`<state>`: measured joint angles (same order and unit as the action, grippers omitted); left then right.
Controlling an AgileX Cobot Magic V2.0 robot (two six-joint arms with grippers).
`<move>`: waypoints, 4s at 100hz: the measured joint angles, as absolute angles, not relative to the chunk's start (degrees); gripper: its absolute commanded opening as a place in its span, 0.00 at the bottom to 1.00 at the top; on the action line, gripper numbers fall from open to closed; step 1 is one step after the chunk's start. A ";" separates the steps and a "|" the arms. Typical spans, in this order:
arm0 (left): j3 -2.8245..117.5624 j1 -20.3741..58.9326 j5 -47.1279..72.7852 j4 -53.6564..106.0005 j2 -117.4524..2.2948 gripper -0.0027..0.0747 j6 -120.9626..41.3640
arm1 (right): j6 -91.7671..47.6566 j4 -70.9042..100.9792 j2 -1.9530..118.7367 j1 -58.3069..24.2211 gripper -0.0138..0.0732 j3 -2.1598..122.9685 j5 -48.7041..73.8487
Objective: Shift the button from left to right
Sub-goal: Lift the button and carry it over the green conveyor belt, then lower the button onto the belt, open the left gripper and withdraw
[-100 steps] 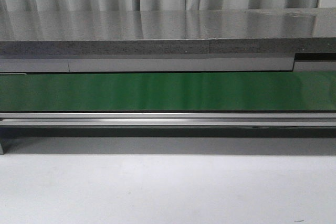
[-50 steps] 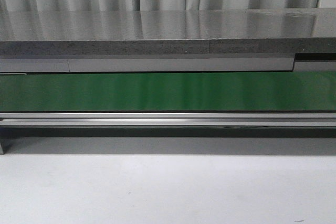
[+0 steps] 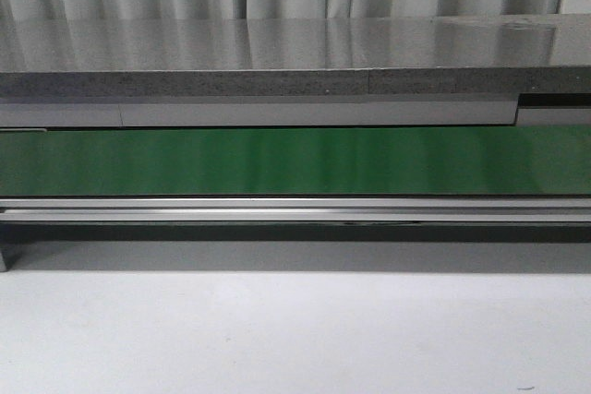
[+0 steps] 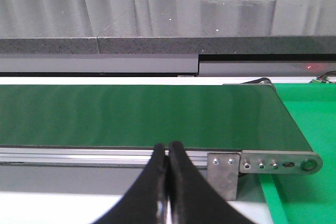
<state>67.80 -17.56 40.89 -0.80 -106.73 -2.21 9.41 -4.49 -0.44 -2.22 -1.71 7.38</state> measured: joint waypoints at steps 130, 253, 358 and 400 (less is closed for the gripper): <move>80.52 -11.51 52.86 4.57 -99.66 0.04 -6.28 | 9.41 -4.49 -0.44 -2.22 0.08 -1.71 7.38; 80.22 -3.38 52.79 8.51 -96.38 0.92 -9.20 | 9.41 -4.49 -0.44 -2.22 0.08 -1.71 7.38; 23.43 3.28 20.31 10.42 -18.56 0.92 -9.65 | 9.41 -4.49 -0.44 -2.22 0.08 -1.71 7.38; 17.90 3.28 20.01 10.42 -8.82 0.92 -9.76 | 9.41 -4.49 -0.44 -2.22 0.08 -1.71 7.38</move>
<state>17.90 3.28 20.01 10.42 -8.82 -9.76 9.41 -4.49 -0.44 -2.22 -1.71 7.38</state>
